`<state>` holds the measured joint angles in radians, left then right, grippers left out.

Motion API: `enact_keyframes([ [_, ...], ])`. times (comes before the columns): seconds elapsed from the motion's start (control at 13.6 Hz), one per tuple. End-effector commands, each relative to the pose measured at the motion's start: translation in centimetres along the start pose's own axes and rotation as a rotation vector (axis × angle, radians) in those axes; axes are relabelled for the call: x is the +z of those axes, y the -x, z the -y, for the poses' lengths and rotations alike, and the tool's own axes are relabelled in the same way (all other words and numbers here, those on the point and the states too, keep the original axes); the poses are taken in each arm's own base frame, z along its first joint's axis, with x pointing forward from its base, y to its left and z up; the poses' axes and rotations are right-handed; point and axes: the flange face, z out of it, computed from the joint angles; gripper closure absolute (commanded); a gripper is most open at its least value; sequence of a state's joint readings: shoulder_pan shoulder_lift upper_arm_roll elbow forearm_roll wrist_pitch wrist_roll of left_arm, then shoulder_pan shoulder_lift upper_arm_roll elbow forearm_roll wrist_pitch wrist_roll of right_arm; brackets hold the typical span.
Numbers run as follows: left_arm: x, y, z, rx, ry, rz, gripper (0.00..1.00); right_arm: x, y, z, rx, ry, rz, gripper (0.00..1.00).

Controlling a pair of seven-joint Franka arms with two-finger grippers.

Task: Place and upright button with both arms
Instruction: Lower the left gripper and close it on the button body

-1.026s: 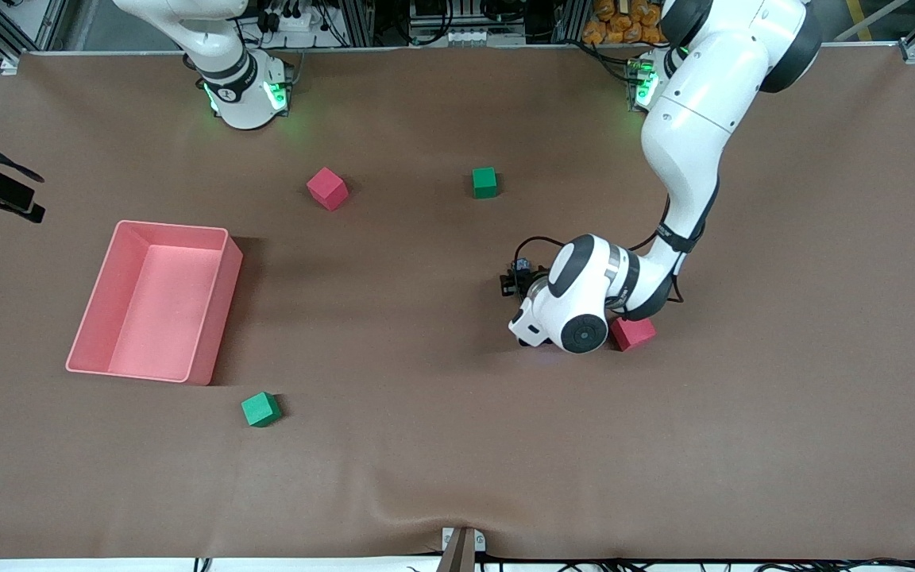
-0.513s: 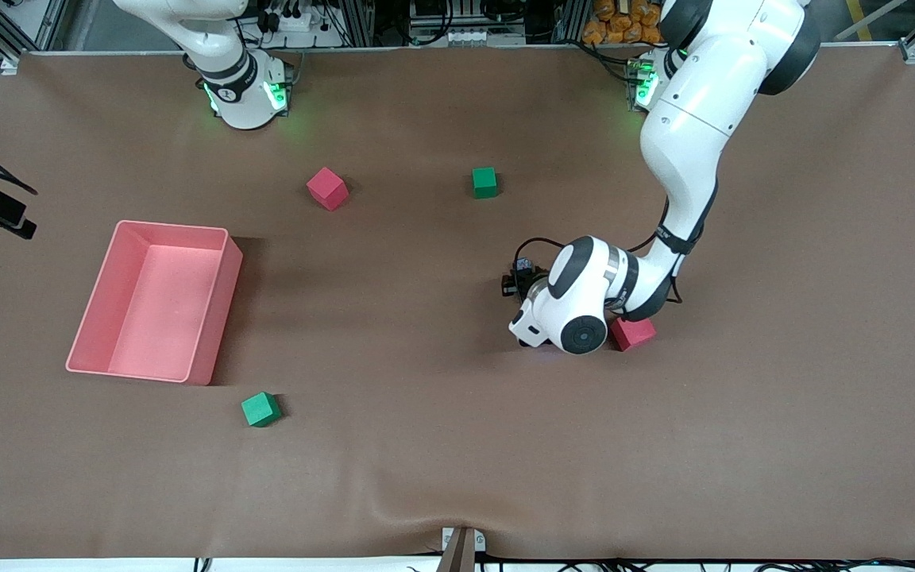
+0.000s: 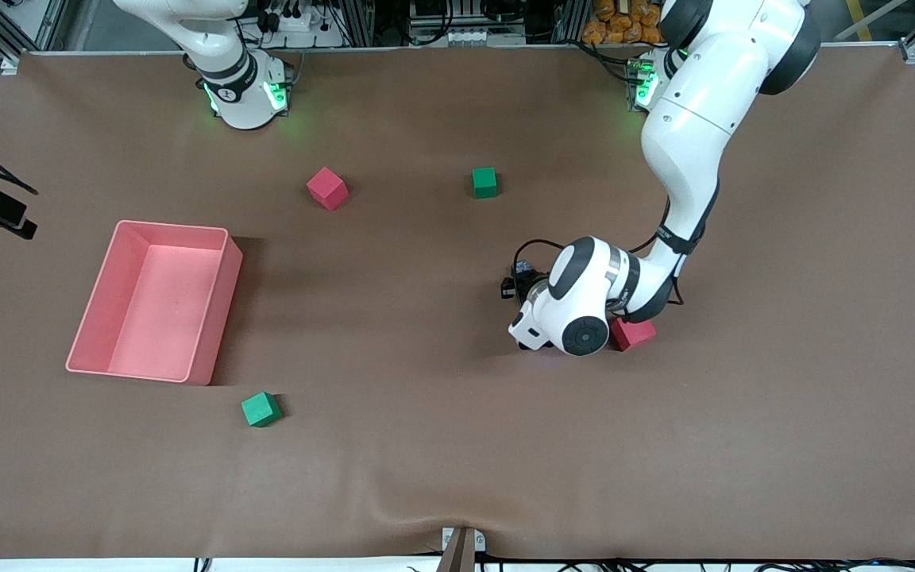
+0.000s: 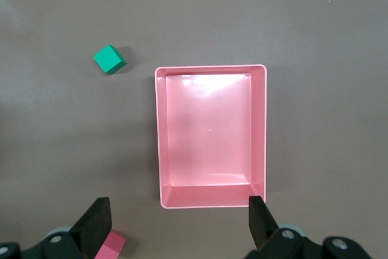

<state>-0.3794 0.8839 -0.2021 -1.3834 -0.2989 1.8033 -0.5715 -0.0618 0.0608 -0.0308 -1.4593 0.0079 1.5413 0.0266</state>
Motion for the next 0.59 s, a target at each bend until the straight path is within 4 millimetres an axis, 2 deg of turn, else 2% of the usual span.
enact_keyframes([
  [0.0, -2.9, 1.1, -0.7, -0.042, 0.018, -0.040, 1.00, -0.2, -0.1, -0.4, -0.003, -0.002, -0.005, 0.00],
  [0.15, -5.7, 1.8, -2.1, -0.093, 0.053, -0.087, 1.00, -0.2, -0.1, -0.4, -0.003, -0.002, -0.005, 0.00],
  [0.29, -6.8, 2.0, -2.4, -0.099, 0.065, -0.104, 1.00, -0.2, -0.1, -0.5, -0.001, -0.002, -0.005, 0.00],
  [0.51, -9.6, 3.2, -3.2, -0.118, 0.111, -0.171, 1.00, -0.2, -0.1, -0.6, 0.000, -0.003, -0.005, 0.00],
])
